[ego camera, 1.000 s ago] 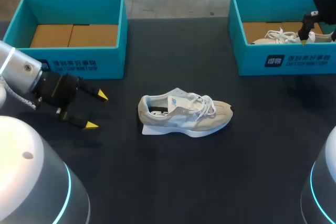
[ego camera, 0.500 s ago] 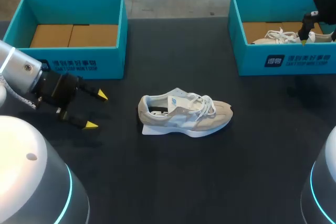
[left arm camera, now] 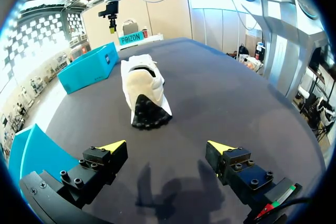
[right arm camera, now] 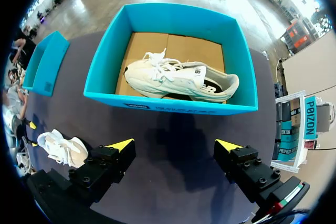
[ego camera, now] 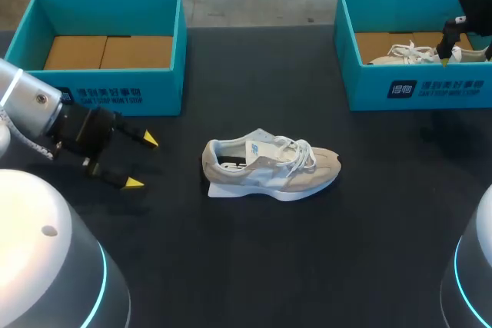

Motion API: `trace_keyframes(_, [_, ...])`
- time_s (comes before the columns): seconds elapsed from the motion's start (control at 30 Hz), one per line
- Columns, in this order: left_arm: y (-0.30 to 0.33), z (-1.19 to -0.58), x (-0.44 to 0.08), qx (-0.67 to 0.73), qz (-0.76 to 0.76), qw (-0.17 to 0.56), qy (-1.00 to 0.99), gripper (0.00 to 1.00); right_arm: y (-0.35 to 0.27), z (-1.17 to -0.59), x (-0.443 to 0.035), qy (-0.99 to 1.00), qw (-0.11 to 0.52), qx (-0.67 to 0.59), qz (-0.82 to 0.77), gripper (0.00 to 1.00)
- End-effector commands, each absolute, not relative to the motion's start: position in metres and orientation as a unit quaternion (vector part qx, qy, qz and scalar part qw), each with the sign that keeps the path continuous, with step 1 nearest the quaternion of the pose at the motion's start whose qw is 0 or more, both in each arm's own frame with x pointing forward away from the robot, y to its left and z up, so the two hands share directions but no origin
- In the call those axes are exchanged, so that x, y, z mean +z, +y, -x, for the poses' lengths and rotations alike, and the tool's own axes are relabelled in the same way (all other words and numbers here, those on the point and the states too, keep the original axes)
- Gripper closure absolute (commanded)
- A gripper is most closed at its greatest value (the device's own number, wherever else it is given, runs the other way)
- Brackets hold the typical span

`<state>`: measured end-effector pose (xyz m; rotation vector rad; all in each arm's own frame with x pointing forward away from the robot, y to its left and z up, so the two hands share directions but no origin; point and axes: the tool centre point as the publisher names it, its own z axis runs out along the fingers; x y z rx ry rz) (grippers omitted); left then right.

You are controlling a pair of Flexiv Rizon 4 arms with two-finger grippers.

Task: Take the shoe out of the shoebox, open the shoe tongue, remove and reinsert the insole, then place the shoe into the shoebox

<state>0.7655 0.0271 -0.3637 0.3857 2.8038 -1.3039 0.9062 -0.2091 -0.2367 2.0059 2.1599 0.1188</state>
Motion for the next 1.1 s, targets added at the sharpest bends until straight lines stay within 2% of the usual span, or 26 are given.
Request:
trace_keyframes(0.03, [0.027, -0.766, -0.365, -0.425, -0.116, 0.018, 0.897, 0.0, -0.209, -0.906, -0.237, 0.729, 0.096, 0.04, -0.677, 0.0])
trace_keyframes(0.47, [0.021, -0.775, -0.387, -0.497, -0.033, 0.015, 0.867, 0.0, -0.209, -0.906, -0.237, 0.729, 0.096, 0.04, -0.677, 0.0])
trace_keyframes(0.77, [0.018, -0.777, -0.391, -0.526, -0.011, -0.022, 0.85, 0.0, -0.209, -0.906, -0.237, 0.729, 0.096, 0.04, -0.677, 0.0])
trace_keyframes(1.1, [0.018, -0.776, -0.392, -0.531, -0.006, -0.026, 0.847, 0.0, -0.209, -0.906, -0.237, 0.729, 0.096, 0.04, -0.677, 0.0])
